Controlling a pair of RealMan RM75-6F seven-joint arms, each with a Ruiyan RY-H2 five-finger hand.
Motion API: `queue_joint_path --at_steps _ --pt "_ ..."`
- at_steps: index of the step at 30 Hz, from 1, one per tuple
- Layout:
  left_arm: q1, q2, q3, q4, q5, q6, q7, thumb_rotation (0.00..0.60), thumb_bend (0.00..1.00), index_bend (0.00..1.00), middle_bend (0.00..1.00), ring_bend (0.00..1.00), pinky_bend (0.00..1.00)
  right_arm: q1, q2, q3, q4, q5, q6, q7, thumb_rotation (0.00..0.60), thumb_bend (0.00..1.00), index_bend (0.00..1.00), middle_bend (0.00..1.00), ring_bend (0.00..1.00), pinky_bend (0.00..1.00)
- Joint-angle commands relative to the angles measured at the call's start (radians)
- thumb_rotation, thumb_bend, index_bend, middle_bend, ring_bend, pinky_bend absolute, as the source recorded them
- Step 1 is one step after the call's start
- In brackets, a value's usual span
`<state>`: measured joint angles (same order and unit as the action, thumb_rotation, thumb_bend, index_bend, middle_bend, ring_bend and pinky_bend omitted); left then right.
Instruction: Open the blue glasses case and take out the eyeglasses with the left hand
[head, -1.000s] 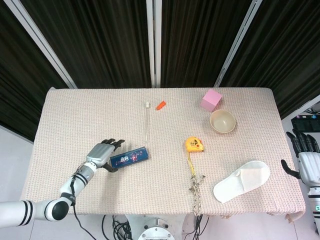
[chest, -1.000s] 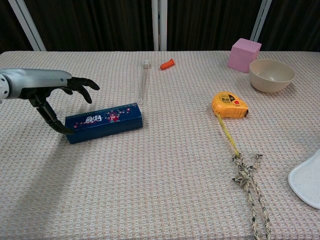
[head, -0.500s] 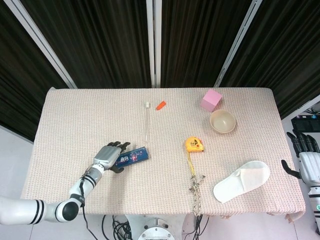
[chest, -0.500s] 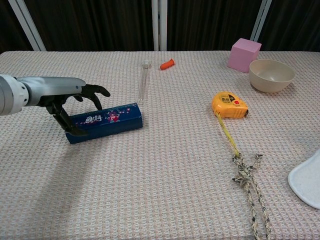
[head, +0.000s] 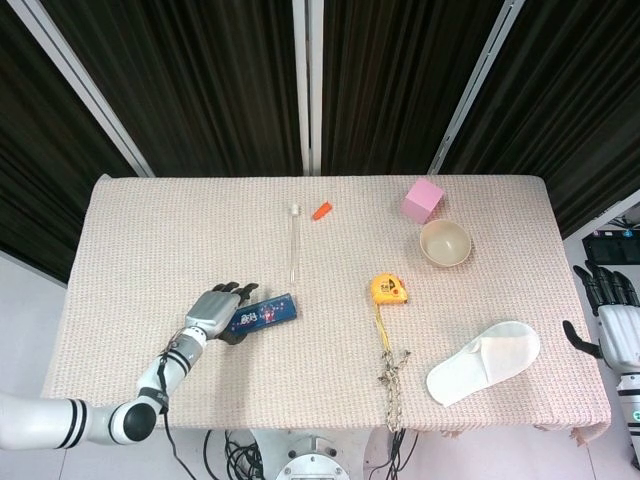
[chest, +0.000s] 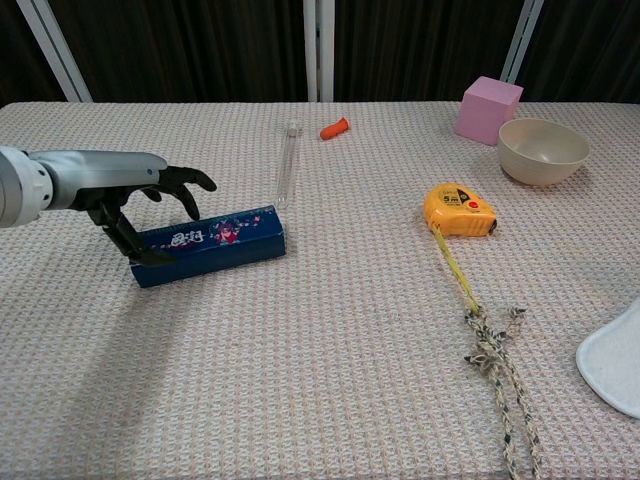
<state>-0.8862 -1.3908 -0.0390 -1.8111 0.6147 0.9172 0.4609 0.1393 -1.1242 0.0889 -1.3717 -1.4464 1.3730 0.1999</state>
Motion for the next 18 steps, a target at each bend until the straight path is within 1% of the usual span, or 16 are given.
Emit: queue_joint_path --at_steps 1,13,18 --pt "0.0 -0.001 0.0 0.002 -0.003 -0.003 -0.004 0.6 0.31 0.03 0.19 0.06 0.12 0.0 0.0 0.001 0.0 0.001 0.001 0.0 0.6 0.3 0.0 0.0 0.0 0.0" --pt "-0.007 -0.001 0.0 0.006 -0.018 -0.002 -0.006 0.6 0.31 0.03 0.21 0.06 0.1 -0.001 -0.001 0.0 0.004 0.002 -0.002 0.003 0.6 0.3 0.0 0.0 0.0 0.0" --pt "-0.01 -0.004 0.003 0.009 -0.028 -0.001 -0.002 0.6 0.32 0.03 0.25 0.07 0.1 0.0 -0.002 -0.001 0.007 0.003 -0.005 0.005 0.6 0.3 0.0 0.0 0.0 0.0"
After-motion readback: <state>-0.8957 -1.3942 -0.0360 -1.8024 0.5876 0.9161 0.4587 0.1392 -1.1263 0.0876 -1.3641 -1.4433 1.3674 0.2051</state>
